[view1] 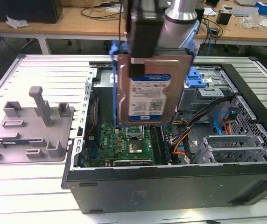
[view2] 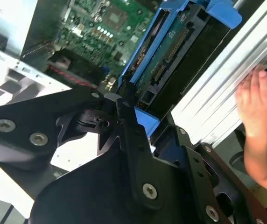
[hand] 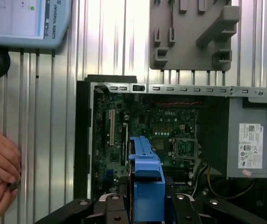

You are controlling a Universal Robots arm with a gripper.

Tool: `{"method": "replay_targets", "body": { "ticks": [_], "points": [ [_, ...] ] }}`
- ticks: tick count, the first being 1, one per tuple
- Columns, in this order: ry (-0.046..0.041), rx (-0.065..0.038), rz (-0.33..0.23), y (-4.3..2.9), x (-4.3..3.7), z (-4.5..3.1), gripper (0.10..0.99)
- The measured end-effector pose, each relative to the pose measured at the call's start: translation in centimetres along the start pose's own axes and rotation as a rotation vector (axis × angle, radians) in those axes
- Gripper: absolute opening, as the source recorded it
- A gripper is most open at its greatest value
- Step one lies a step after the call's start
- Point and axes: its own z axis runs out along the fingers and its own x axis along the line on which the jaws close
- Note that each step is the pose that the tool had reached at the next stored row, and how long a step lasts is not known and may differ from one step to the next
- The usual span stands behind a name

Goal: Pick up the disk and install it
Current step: 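Pick up the disk, then insert the disk into the insertion slot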

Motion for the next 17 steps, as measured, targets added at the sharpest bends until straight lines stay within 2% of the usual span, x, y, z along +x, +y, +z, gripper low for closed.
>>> {"method": "replay_targets", "body": {
  "ticks": [2, 4, 6, 17],
  "points": [
    [-0.0001, 0.0, 0.0, -1.17, 0.48, -0.02, 0.369],
    [-0.0001, -0.001, 0.0, -2.73, 1.03, -0.05, 0.369],
    [-0.0001, -0.001, 0.0, -2.95, 1.06, -0.05, 0.369],
    [-0.0001, -0.001, 0.0, -3.15, 1.09, -0.05, 0.369]
  ]
}}
